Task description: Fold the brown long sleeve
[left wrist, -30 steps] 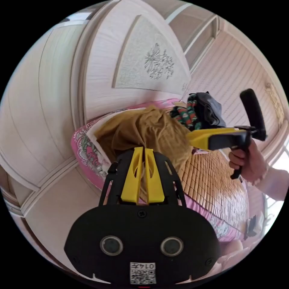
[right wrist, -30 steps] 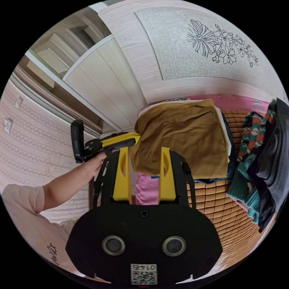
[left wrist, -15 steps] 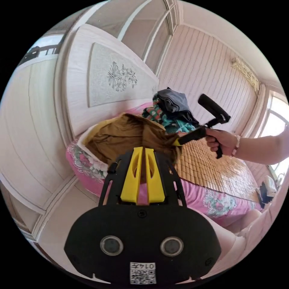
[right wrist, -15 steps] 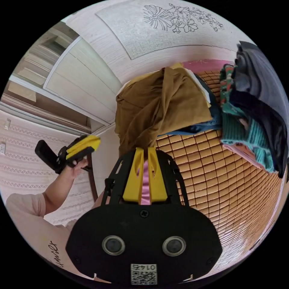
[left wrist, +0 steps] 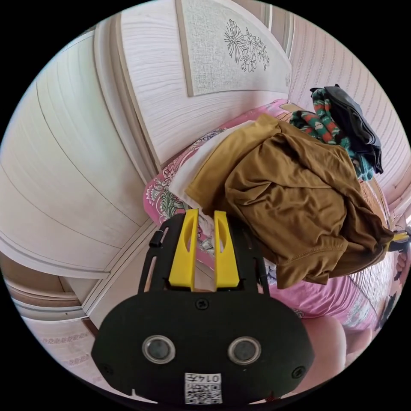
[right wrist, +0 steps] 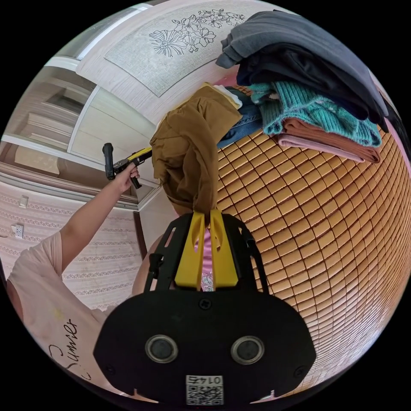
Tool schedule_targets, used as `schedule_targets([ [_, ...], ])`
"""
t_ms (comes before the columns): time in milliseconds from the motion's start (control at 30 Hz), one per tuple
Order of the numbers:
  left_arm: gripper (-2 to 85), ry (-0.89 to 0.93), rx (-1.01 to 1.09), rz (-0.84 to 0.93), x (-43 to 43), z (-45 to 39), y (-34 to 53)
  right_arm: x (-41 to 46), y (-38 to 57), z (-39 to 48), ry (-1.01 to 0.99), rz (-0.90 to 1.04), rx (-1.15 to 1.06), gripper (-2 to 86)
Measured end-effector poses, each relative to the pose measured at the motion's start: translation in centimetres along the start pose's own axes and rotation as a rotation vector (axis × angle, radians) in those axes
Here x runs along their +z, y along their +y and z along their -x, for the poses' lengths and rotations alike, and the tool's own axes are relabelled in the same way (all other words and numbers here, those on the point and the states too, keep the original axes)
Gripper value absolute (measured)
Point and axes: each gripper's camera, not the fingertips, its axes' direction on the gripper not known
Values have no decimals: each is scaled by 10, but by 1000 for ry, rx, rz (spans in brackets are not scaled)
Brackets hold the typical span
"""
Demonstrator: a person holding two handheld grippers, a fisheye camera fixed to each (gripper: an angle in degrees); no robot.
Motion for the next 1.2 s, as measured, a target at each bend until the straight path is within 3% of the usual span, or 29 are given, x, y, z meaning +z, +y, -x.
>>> schedule_targets([
  [133, -2, 61, -12, 12, -10, -6, -11, -25, 25, 1, -36, -33, -9, 11],
  [367, -9, 208, 157, -388, -170, -38, 29, -121, 117, 3, 3, -209, -17, 10],
  [500, -10, 357, 180, -447, -226, -60, 56, -167, 191, -6, 32, -284, 53, 10],
  [767, -10, 631, 204, -537, -319, -126, 92, -262, 430, -14, -28, -481, 250, 9],
  [900, -10, 644, 306, -588, -360, -175, 92, -312, 540, 0, -40, -627, 291, 9],
  [967, -10, 763, 323, -653, -387, -201, 89, -348, 611, 15, -18, -740, 307, 8],
  [1200, -10, 893, 478, -770, -466, -288, 78, -441, 770, 72, 127, -989, 269, 8],
])
